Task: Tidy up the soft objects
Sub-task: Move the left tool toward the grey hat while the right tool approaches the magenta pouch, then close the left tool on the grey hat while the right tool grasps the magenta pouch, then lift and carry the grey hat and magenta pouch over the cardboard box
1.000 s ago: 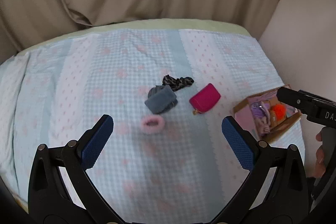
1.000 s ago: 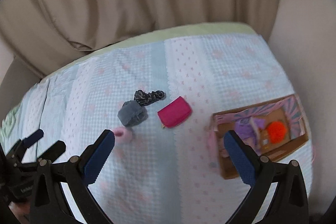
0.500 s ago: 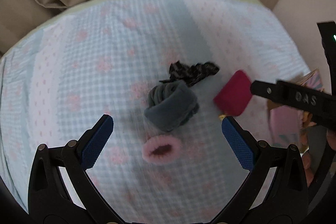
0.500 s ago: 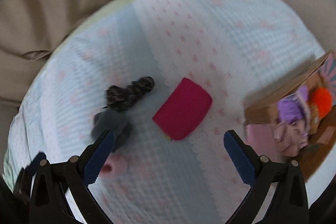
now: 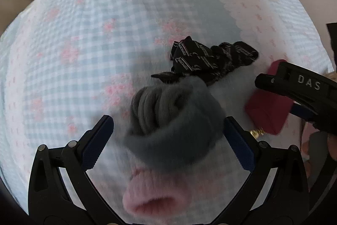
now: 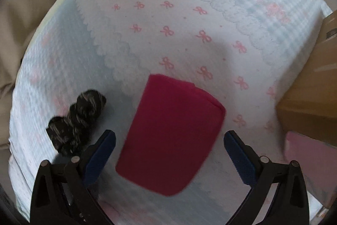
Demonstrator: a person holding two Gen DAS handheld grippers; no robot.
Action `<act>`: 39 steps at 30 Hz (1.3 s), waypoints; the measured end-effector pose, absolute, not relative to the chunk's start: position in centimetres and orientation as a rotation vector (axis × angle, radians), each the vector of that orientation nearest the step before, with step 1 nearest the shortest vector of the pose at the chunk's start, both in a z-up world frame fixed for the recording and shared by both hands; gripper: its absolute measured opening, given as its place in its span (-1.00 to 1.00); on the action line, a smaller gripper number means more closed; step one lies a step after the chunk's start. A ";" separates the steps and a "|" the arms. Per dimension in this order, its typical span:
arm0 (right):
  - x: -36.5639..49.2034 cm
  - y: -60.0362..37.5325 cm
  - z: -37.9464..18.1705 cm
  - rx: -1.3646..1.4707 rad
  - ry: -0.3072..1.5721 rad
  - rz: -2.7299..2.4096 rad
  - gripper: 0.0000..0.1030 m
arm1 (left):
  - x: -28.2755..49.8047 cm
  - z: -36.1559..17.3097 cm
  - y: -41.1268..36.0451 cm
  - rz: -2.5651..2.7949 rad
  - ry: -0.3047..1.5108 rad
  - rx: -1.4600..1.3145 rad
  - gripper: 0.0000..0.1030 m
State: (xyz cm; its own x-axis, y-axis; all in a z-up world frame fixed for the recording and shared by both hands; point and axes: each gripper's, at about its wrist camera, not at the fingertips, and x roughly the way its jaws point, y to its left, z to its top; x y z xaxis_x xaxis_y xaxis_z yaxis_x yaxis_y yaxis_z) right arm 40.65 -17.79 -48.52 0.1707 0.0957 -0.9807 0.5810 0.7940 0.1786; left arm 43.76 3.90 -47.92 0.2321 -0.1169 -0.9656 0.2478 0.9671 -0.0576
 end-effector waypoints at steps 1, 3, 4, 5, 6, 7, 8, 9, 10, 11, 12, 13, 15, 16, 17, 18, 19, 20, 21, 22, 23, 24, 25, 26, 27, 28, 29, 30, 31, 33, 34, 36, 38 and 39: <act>40.8 -17.9 -48.7 0.612 1.367 -0.373 0.77 | 43.9 -48.2 3.8 -0.252 1.316 0.118 0.94; 41.1 -17.9 -48.9 0.614 1.372 -0.378 0.56 | 44.2 -49.0 3.4 -0.273 1.327 0.116 0.77; 41.1 -17.9 -49.0 0.613 1.365 -0.379 0.46 | 44.3 -49.4 3.2 -0.284 1.336 0.116 0.71; 41.2 -18.0 -49.0 0.612 1.359 -0.376 0.35 | 44.3 -49.7 3.0 -0.290 1.343 0.122 0.63; 41.4 -17.9 -49.1 0.604 1.362 -0.378 0.32 | 44.2 -50.2 2.6 -0.297 1.349 0.143 0.57; 41.5 -17.7 -49.2 0.595 1.363 -0.379 0.30 | 44.1 -50.5 2.3 -0.299 1.350 0.157 0.55; 41.6 -17.7 -49.2 0.587 1.363 -0.378 0.26 | 44.0 -50.6 2.2 -0.299 1.347 0.166 0.51; 41.7 -17.5 -49.4 0.577 1.363 -0.378 0.20 | 43.9 -50.5 2.1 -0.300 1.338 0.169 0.46; 41.7 -17.5 -49.3 0.568 1.360 -0.374 0.18 | 43.8 -50.5 1.9 -0.299 1.335 0.169 0.42; 41.6 -17.5 -49.3 0.558 1.358 -0.369 0.12 | 43.7 -50.5 1.9 -0.298 1.331 0.167 0.35; 41.5 -17.5 -49.2 0.548 1.355 -0.361 0.08 | 43.6 -50.3 1.9 -0.297 1.327 0.163 0.28; 41.4 -17.0 -49.2 0.543 1.352 -0.356 0.06 | 43.5 -50.1 1.9 -0.297 1.322 0.161 0.25; 41.1 -17.1 -49.1 0.544 1.347 -0.344 -0.01 | 43.2 -49.7 1.7 -0.296 1.313 0.163 0.15; 40.9 -17.1 -49.0 0.546 1.345 -0.342 -0.03 | 43.1 -49.5 1.7 -0.296 1.312 0.164 0.13; 40.8 -17.2 -48.9 0.547 1.345 -0.339 -0.07 | 43.0 -49.3 1.7 -0.294 1.311 0.163 0.10; 40.8 -17.3 -48.8 0.547 1.345 -0.336 -0.11 | 42.8 -49.0 2.0 -0.293 1.311 0.161 0.08; 40.6 -17.2 -48.5 0.543 1.342 -0.327 -0.13 | 42.8 -48.8 2.4 -0.291 1.310 0.158 0.07; 40.6 -17.3 -48.3 0.539 1.340 -0.323 -0.16 | 42.6 -48.5 2.5 -0.287 1.307 0.152 0.06; 40.5 -17.2 -47.9 0.532 1.336 -0.314 -0.17 | 42.5 -48.1 2.4 -0.284 1.303 0.148 0.06; 40.6 -16.8 -47.2 0.528 1.333 -0.309 -0.18 | 42.4 -47.9 2.5 -0.281 1.300 0.144 0.06; 40.6 -16.7 -46.7 0.521 1.325 -0.300 -0.19 | 42.4 -47.4 2.5 -0.279 1.293 0.141 0.06; 40.9 -16.7 -46.2 0.514 1.320 -0.294 -0.19 | 42.2 -46.9 2.5 -0.276 1.285 0.137 0.06; 40.9 -16.6 -45.5 0.500 1.308 -0.285 -0.19 | 42.0 -46.3 2.6 -0.272 1.277 0.134 0.06; 40.8 -16.6 -45.1 0.490 1.300 -0.279 -0.19 | 41.8 -45.5 2.9 -0.269 1.271 0.130 0.06; 40.7 -16.6 -44.4 0.475 1.289 -0.273 -0.19 | 41.7 -44.8 2.9 -0.266 1.260 0.125 0.06; 40.6 -16.5 -43.8 0.452 1.278 -0.267 -0.19 | 41.5 -44.3 3.0 -0.265 1.251 0.123 0.06; 40.4 -16.4 -43.0 0.429 1.267 -0.258 -0.19 | 41.3 -43.5 3.1 -0.263 1.239 0.118 0.06; 40.3 -16.3 -42.6 0.416 1.259 -0.251 -0.19 | 40.9 -42.4 3.2 -0.261 1.225 0.110 0.06; 40.0 -16.1 -41.4 0.392 1.238 -0.238 -0.19 | 40.7 -41.7 3.3 -0.259 1.212 0.106 0.06; 39.3 -15.8 -40.2 0.362 1.215 -0.224 -0.19 | 40.1 -40.1 3.3 -0.255 1.189 0.102 0.06; 38.9 -15.6 -39.0 0.346 1.196 -0.212 -0.19 | 39.6 -39.1 3.5 -0.251 1.177 0.100 0.06; 38.1 -15.4 -37.3 0.329 1.172 -0.192 -0.19 | 38.7 -37.4 3.8 -0.245 1.156 0.096 0.06; 37.2 -15.2 -35.7 0.317 1.150 -0.169 -0.19 | 37.5 -35.6 4.0 -0.237 1.136 0.091 0.06; 36.6 -14.9 -34.7 0.307 1.137 -0.156 -0.19 | 36.8 -34.5 4.2 -0.234 1.124 0.089 0.06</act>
